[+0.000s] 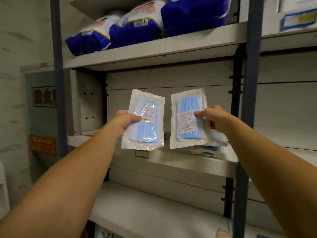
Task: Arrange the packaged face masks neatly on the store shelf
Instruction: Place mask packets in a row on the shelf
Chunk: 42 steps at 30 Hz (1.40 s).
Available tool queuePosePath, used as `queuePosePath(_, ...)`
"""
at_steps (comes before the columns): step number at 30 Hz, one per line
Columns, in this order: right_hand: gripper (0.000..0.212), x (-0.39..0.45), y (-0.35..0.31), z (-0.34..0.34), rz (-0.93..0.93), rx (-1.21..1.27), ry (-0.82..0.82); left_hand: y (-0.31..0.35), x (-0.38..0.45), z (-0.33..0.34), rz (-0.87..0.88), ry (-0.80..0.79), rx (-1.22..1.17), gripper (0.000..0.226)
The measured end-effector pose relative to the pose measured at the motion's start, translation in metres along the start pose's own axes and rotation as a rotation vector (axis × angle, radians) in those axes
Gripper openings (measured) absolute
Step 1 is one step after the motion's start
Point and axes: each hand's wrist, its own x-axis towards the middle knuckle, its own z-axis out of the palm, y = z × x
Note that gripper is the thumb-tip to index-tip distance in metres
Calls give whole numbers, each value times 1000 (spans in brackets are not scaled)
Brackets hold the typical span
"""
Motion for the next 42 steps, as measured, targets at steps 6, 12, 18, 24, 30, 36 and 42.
queuePosePath(6,63,10,-17,-5,34,-43,170,-16,63,24,-20,-199,-37,59)
queuePosePath(12,64,21,-29,-26,64,-96,305,-22,89,68,-35,-358,-32,42)
queuePosePath(18,47,48,-14,-19,162,-272,346,-23,116,76,-24,-335,-30,30)
queuePosePath(24,32,62,10,-1,344,-756,160,-29,135,67,-20,-315,-73,36)
queuePosePath(30,39,85,33,-1,375,-1103,107,-26,145,65,-12,-318,-105,34)
queuePosePath(36,37,90,38,-9,354,-1181,211,-26,146,73,-26,-339,-128,31)
queuePosePath(42,42,93,46,-10,324,-1208,155,-29,147,84,-28,-350,-131,29)
